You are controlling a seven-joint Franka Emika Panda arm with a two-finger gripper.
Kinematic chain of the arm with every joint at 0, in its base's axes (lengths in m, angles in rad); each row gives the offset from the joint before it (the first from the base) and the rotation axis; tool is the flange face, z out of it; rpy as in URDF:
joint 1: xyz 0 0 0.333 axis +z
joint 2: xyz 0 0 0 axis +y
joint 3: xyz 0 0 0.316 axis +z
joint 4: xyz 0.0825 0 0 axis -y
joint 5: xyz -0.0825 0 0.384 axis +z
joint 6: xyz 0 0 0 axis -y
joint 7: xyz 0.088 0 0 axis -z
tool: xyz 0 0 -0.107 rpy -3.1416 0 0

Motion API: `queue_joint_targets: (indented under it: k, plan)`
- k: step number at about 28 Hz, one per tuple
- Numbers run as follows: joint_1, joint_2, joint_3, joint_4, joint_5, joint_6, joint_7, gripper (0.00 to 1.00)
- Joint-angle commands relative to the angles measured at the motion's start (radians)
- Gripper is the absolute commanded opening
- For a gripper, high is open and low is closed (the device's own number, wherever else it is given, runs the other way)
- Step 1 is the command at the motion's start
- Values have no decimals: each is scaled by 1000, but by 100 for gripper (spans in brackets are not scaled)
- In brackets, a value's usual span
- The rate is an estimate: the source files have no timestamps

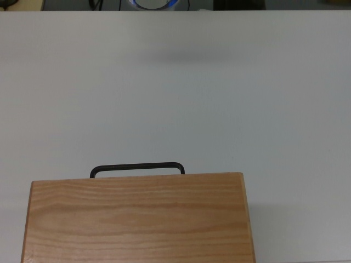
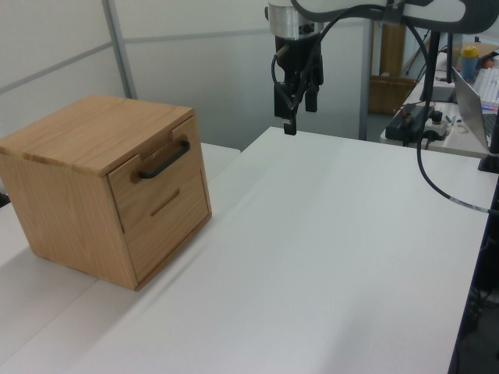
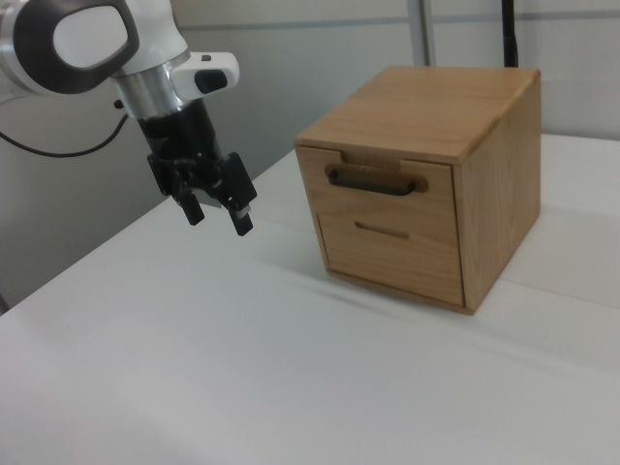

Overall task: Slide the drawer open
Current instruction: 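Raise the gripper and swing it toward the wooden cabinet's drawer handle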

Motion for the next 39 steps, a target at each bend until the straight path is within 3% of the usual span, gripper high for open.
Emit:
queue_joint_targets:
  k: [1, 17, 22, 28, 31, 35, 39]
  plan:
    - [1, -11, 4, 11, 12, -72, -11, 100]
    - [-2, -5, -9, 11, 12, -86, 129, 100]
    - [-34, -12, 5, 8, 13, -91, 208, 100]
    - [-34, -118, 5, -78, 16, -95, 354, 100]
    - [-33, -204, 5, -158, 19, -100, 452, 100]
    - [-31, -285, 5, -254, 62, -89, 565, 100]
    - [-30, -353, 5, -322, 70, -74, 644, 100]
